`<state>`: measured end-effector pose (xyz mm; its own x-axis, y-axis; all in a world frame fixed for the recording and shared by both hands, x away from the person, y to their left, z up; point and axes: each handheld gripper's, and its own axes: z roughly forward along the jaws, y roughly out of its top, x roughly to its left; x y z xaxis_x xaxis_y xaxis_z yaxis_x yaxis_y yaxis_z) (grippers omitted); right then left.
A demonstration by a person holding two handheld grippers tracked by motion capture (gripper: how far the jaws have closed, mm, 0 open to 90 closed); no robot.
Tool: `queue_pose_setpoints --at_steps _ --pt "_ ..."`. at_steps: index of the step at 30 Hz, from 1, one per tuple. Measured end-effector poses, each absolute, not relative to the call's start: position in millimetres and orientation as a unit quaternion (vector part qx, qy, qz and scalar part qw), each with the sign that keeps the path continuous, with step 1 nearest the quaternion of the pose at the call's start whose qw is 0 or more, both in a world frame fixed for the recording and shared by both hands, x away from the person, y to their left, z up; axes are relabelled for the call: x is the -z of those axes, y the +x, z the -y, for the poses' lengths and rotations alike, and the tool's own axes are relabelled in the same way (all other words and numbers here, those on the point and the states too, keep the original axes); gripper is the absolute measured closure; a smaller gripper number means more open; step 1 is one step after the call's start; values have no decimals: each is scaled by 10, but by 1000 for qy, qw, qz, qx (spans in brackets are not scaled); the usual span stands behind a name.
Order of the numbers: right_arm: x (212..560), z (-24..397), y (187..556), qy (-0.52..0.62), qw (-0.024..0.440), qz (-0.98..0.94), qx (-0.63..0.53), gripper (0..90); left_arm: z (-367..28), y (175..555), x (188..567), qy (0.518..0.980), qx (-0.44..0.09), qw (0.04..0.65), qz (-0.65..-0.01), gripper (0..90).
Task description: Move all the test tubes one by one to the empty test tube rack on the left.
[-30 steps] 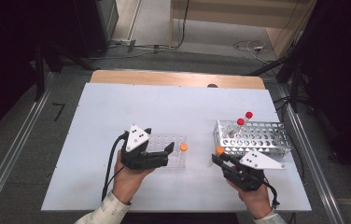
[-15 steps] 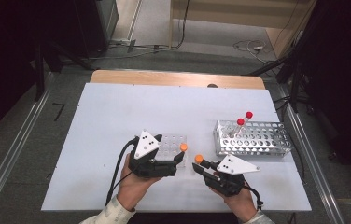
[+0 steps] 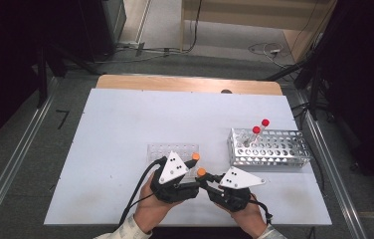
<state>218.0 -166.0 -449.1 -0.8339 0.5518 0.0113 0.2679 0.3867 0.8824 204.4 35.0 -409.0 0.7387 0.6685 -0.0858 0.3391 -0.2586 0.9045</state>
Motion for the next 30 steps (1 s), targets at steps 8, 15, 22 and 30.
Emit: queue_pose_setpoints --at_steps 8,15,22,30 --pt "4475 1653 2171 246 144 -819 -498 717 -324 2037 4109 785 -154 512 -314 602" --pt "4476 1644 2162 244 143 -820 -498 717 -321 2038 4119 786 -157 510 -313 687" --pt "4475 1645 2161 244 140 -820 -498 689 -343 2047 4109 786 -153 511 -312 702" --pt "4479 1715 2200 249 126 -830 -483 335 -421 2055 4042 778 -153 520 -319 704"
